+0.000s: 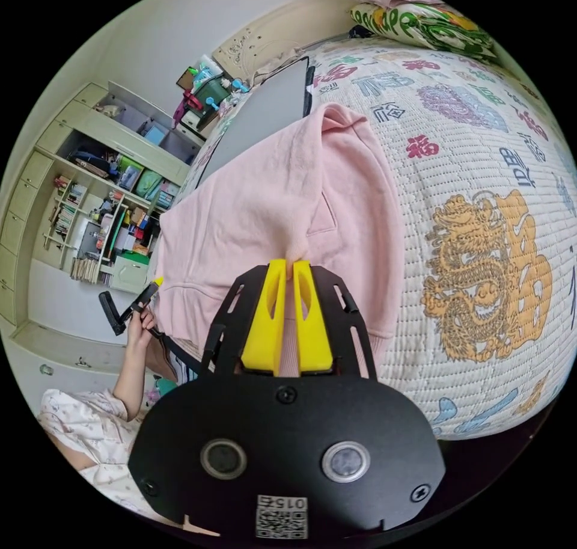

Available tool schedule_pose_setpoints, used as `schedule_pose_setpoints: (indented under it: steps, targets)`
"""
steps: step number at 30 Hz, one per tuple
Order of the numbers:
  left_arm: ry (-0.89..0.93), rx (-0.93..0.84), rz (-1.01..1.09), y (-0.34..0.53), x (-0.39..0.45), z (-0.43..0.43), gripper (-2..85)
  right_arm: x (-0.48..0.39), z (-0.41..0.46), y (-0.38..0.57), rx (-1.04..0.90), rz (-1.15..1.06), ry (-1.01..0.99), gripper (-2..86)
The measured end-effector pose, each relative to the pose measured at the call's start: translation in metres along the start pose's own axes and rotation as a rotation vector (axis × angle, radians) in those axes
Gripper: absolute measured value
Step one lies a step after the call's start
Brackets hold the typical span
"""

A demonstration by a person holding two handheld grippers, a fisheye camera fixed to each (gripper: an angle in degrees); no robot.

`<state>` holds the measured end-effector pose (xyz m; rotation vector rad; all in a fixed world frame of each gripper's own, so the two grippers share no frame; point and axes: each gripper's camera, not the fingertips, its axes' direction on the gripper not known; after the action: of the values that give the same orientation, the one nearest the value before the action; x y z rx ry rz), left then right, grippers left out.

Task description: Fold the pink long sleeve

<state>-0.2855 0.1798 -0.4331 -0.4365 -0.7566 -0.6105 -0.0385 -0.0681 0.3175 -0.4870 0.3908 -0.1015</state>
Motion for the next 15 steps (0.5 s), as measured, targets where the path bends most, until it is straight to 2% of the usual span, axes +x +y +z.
schedule_pose_setpoints:
  steps: [6, 9, 11, 12, 14, 15]
  targets:
    - [-0.117, 0.003, 0.066, 0.058, -0.019, 0.052, 4.4, -0.015, 0.015, 0.028, 0.018, -0.106, 0.107, 5.1]
    - [-0.168, 0.031, 0.077, 0.092, -0.040, 0.061, 5.8, -0.012, -0.007, 0.061, 0.173, -0.040, 0.242, 4.6]
    - [-0.255, 0.195, 0.099, 0.127, -0.053, 0.046, 5.7, -0.008, -0.041, 0.104, 0.453, 0.110, 0.428, 3.4]
    - [-0.283, 0.247, 0.111, 0.136, -0.055, 0.041, 6.0, -0.008, -0.050, 0.117, 0.537, 0.143, 0.456, 2.9]
    - [-0.369, 0.433, 0.202, 0.165, -0.051, 0.020, 6.8, -0.021, -0.071, 0.173, 0.858, 0.145, 0.543, 1.7]
    - [-0.385, 0.471, 0.230, 0.171, -0.049, 0.017, 6.8, -0.026, -0.072, 0.186, 0.924, 0.123, 0.569, 1.5]
